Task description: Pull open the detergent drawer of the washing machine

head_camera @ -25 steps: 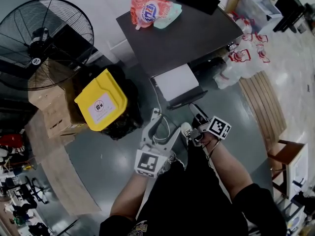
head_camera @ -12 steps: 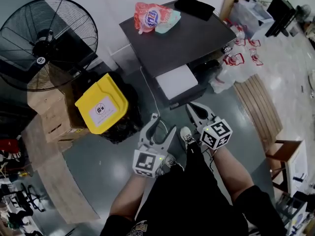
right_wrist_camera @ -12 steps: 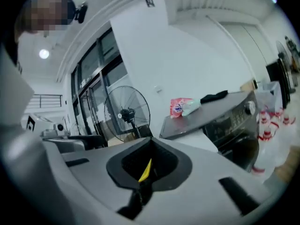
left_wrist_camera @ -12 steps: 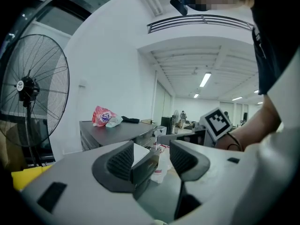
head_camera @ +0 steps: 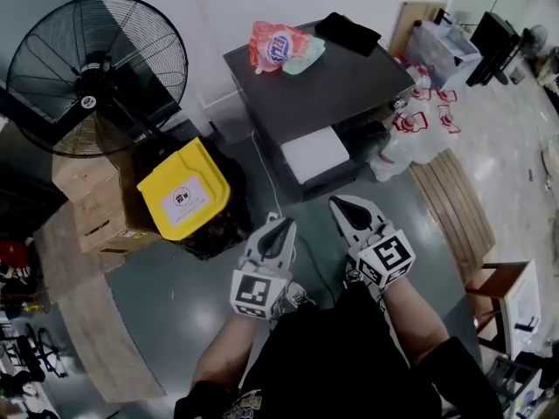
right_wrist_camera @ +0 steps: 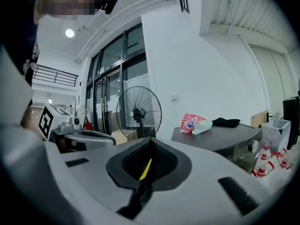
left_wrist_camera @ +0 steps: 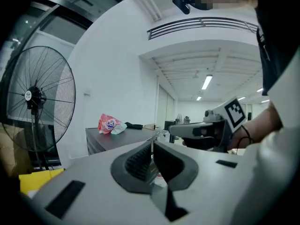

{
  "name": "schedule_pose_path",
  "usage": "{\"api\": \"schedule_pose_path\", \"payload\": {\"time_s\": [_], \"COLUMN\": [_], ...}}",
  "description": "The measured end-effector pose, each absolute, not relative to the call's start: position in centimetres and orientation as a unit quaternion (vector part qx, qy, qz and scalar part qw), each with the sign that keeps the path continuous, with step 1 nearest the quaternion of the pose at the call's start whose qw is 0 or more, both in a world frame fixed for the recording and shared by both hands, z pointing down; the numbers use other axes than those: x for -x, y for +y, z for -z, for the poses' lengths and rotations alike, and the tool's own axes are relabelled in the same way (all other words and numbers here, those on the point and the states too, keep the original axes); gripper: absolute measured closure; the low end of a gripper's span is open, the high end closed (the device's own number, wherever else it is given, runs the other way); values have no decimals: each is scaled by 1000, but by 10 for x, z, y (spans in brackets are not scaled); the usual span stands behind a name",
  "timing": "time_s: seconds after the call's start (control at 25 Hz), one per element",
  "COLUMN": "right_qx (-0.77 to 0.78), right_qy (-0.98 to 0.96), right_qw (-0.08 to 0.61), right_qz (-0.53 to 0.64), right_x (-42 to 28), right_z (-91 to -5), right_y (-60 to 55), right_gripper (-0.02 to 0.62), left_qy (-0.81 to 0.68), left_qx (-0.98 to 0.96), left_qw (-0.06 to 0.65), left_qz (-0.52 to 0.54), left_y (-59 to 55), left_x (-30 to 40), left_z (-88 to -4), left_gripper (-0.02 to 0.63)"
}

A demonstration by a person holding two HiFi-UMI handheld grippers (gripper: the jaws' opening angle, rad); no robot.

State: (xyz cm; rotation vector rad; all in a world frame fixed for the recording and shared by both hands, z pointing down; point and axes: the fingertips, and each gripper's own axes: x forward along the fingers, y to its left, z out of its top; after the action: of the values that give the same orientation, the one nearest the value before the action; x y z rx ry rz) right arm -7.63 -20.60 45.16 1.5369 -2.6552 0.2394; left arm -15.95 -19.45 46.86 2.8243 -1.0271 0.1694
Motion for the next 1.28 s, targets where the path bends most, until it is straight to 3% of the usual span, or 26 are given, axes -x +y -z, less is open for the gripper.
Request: {"api": "schedule_pose_path", "payload": {"time_s": [0.76,1.28], "right_qx": [-397,-350], "right_qy": [-916,-935], "right_qw": [17,7], "right_qz": [-60,-64], "right_x": [-35,-54], "right_z": [-412,-411], "right_y": [-120,-88], "right_gripper": [591,591], "left_qy": [-449,-491], "left_qx": [-891,-868], "left_qw": [57,48], "left_qz": [-43,-52], "left_y": [-109,-67], "left_x": [45,23], "left_z": [-440,-437], "left_gripper": [594,594]}}
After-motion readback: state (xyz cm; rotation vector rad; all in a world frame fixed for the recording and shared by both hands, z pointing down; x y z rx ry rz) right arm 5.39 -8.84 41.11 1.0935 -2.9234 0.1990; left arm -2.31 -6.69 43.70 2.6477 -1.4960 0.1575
